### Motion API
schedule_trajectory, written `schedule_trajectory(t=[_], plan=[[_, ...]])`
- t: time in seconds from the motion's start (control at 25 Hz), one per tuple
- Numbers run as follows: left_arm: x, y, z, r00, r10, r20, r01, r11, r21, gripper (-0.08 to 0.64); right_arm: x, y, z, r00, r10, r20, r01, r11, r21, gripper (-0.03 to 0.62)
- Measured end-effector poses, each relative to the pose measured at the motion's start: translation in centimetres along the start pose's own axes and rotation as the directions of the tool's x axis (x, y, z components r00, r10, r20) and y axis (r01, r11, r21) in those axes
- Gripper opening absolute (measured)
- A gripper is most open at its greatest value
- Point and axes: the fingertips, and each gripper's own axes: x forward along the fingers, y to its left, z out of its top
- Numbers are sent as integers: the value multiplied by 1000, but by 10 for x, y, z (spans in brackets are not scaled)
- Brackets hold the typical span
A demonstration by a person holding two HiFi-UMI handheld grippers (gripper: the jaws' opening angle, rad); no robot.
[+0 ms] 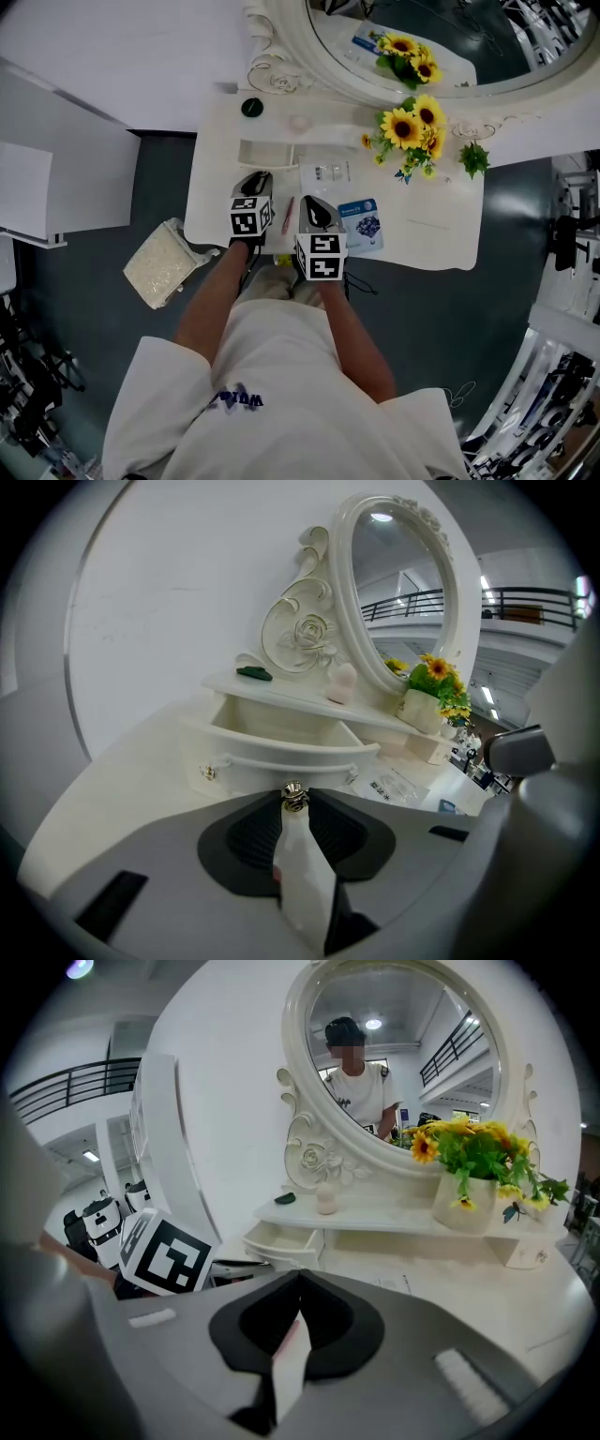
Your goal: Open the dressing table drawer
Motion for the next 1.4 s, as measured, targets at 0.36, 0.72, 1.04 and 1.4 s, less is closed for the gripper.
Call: schedule_trajectory(t=[0.36, 0.72, 1.04, 1.4], plan=[[-7, 0, -6, 1000, 0, 0, 0, 1000, -2, 96, 2, 4, -1, 1000, 12, -1, -12, 1000, -3, 11], [-12, -1, -9, 1000, 13, -1, -13, 1000, 22, 97, -2, -1, 2, 1000, 7, 10, -7, 1000, 0, 11], [-10, 0, -6, 999, 35, 3, -35, 999, 30, 100, -2, -2, 5, 1000, 9, 16, -9, 1000, -4, 11], [-33, -4, 2, 999, 21, 45, -26, 993, 113, 285, -20, -18, 31, 997, -5, 71, 5, 1000, 2, 11]])
